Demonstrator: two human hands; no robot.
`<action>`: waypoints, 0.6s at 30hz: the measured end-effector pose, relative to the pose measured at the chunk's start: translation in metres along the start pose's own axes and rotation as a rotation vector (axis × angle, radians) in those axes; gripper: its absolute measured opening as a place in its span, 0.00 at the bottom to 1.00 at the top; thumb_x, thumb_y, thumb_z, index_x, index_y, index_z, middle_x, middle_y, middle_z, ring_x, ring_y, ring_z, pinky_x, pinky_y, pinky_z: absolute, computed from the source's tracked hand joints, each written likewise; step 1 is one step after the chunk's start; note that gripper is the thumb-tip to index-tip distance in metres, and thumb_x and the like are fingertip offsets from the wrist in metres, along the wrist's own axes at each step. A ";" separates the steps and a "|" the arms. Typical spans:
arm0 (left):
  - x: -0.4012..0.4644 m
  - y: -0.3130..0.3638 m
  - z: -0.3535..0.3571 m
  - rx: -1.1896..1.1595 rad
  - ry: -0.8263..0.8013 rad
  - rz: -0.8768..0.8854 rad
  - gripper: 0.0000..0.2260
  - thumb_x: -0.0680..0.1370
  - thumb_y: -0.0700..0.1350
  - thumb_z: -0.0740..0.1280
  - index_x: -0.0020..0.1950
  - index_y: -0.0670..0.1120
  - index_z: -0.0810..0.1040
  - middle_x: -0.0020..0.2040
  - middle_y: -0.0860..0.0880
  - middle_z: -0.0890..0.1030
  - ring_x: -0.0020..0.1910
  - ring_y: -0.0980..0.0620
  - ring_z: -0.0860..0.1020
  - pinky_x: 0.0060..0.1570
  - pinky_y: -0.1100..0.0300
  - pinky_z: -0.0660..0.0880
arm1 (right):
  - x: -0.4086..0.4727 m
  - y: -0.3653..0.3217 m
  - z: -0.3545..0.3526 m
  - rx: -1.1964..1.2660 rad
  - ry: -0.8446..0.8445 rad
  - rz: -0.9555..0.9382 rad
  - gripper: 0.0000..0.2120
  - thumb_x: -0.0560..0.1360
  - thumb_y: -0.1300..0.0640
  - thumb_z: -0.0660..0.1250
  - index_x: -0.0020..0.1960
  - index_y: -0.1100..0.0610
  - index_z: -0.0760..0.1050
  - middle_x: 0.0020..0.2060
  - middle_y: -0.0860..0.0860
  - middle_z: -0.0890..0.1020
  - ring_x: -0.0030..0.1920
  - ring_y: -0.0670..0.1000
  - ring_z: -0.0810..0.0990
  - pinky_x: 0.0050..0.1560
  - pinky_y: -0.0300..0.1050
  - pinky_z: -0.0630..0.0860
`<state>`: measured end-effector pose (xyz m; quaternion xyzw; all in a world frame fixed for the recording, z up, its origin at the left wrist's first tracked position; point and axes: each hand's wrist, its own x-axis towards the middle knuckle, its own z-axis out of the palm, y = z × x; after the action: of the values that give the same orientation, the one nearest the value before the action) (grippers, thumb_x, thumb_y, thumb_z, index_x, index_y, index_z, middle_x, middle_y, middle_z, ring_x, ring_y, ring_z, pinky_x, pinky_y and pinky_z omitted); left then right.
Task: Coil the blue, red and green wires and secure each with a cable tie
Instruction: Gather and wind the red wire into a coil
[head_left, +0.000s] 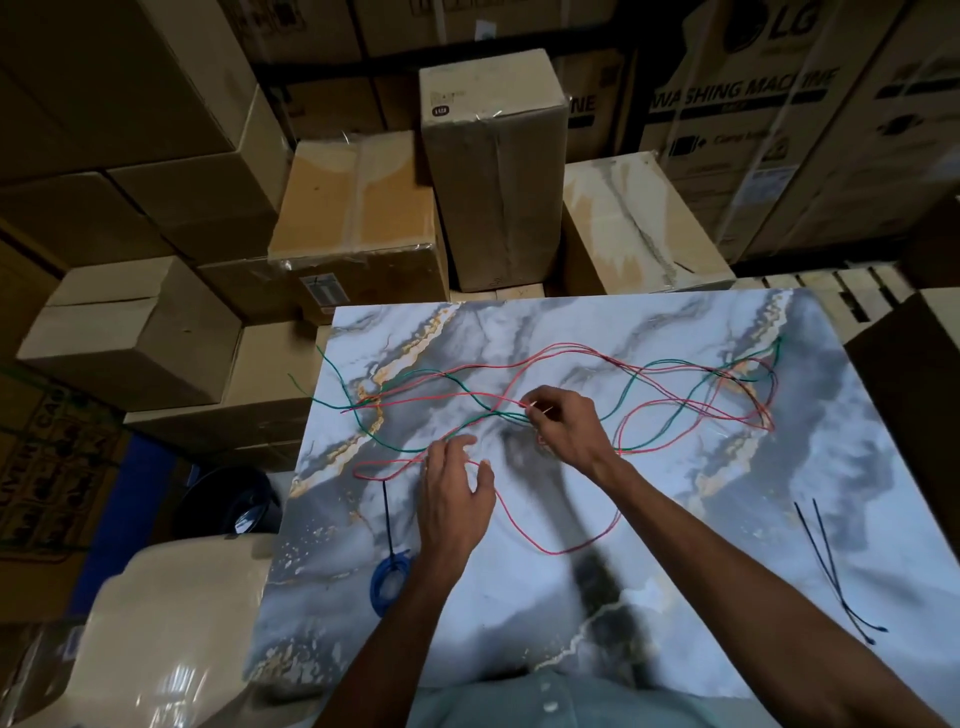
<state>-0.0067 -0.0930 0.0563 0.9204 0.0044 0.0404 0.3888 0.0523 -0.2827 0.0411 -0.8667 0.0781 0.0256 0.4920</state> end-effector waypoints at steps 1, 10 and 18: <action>0.004 0.001 -0.001 -0.006 0.027 0.036 0.13 0.74 0.47 0.65 0.59 0.51 0.76 0.52 0.51 0.74 0.54 0.46 0.76 0.51 0.48 0.75 | -0.004 -0.005 -0.001 0.014 -0.025 -0.021 0.10 0.79 0.62 0.68 0.55 0.53 0.86 0.40 0.50 0.85 0.38 0.47 0.81 0.45 0.38 0.75; 0.012 0.007 -0.013 0.174 0.105 0.062 0.14 0.74 0.49 0.67 0.60 0.55 0.77 0.61 0.52 0.72 0.60 0.45 0.68 0.58 0.48 0.64 | -0.035 -0.039 -0.013 0.414 -0.115 0.055 0.06 0.76 0.64 0.72 0.45 0.58 0.88 0.41 0.48 0.88 0.45 0.43 0.84 0.51 0.36 0.76; -0.010 0.037 -0.023 -0.577 -0.089 0.021 0.13 0.82 0.54 0.58 0.44 0.51 0.76 0.30 0.52 0.69 0.30 0.50 0.66 0.33 0.54 0.66 | -0.039 -0.106 -0.047 0.767 -0.174 -0.004 0.05 0.72 0.58 0.73 0.37 0.55 0.85 0.33 0.53 0.73 0.32 0.45 0.66 0.34 0.37 0.61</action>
<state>-0.0192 -0.1029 0.0982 0.7726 -0.0337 0.0035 0.6340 0.0295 -0.2650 0.1597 -0.6147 0.0384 0.0669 0.7850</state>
